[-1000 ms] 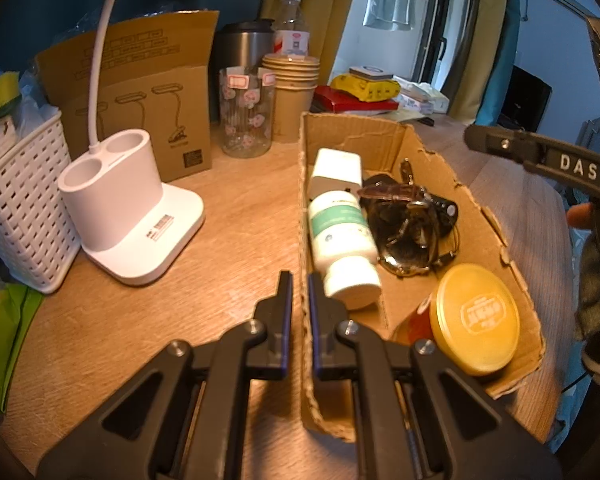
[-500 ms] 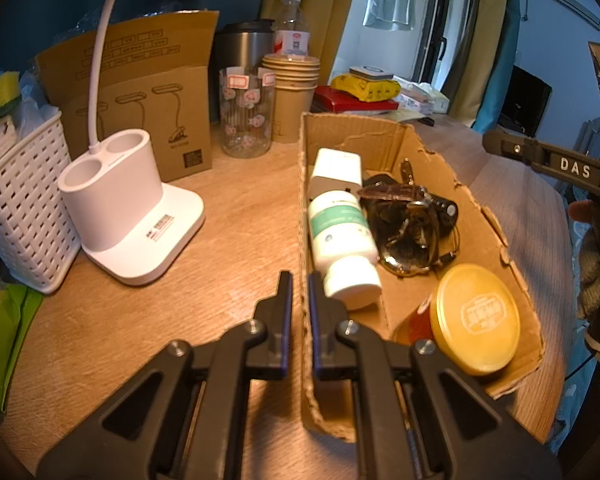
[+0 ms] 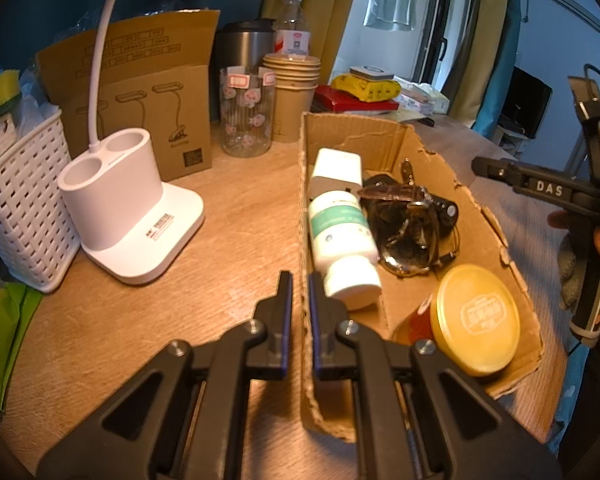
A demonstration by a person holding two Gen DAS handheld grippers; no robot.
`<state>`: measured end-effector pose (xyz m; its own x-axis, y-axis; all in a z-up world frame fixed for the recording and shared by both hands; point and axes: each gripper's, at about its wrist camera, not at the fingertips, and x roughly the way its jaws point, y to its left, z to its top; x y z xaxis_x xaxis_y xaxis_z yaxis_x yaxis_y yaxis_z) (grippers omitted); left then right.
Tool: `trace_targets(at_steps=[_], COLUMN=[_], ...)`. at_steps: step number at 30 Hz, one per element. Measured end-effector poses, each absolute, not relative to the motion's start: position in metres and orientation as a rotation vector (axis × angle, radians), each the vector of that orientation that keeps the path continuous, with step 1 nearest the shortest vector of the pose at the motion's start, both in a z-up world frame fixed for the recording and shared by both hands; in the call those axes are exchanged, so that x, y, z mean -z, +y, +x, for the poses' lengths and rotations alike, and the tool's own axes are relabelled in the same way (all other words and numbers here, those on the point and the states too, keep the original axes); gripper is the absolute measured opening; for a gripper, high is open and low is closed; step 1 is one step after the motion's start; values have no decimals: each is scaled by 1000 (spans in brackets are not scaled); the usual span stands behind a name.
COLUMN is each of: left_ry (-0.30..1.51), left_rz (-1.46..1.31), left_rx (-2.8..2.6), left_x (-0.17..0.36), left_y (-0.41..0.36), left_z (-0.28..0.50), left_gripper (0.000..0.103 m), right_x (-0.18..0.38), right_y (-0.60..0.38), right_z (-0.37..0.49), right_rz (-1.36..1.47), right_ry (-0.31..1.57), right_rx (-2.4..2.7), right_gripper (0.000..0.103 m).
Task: Organize rigid objects
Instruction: 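Move the right gripper to the white earbud case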
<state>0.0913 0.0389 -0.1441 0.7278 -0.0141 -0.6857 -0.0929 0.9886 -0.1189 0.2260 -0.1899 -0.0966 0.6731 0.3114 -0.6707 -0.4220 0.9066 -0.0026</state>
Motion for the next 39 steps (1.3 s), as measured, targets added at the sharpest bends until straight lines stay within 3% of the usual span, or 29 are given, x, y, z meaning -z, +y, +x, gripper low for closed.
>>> trace_targets(at_steps=[39], left_ry=[754], left_rz=[-149], left_rx=[-44], left_x=[144], left_y=[39], left_z=[91], left_gripper=[8], right_x=[146], right_y=[-168], right_z=[274], right_rz=[-285], right_ry=[838], right_rx=[-409], right_gripper=[66])
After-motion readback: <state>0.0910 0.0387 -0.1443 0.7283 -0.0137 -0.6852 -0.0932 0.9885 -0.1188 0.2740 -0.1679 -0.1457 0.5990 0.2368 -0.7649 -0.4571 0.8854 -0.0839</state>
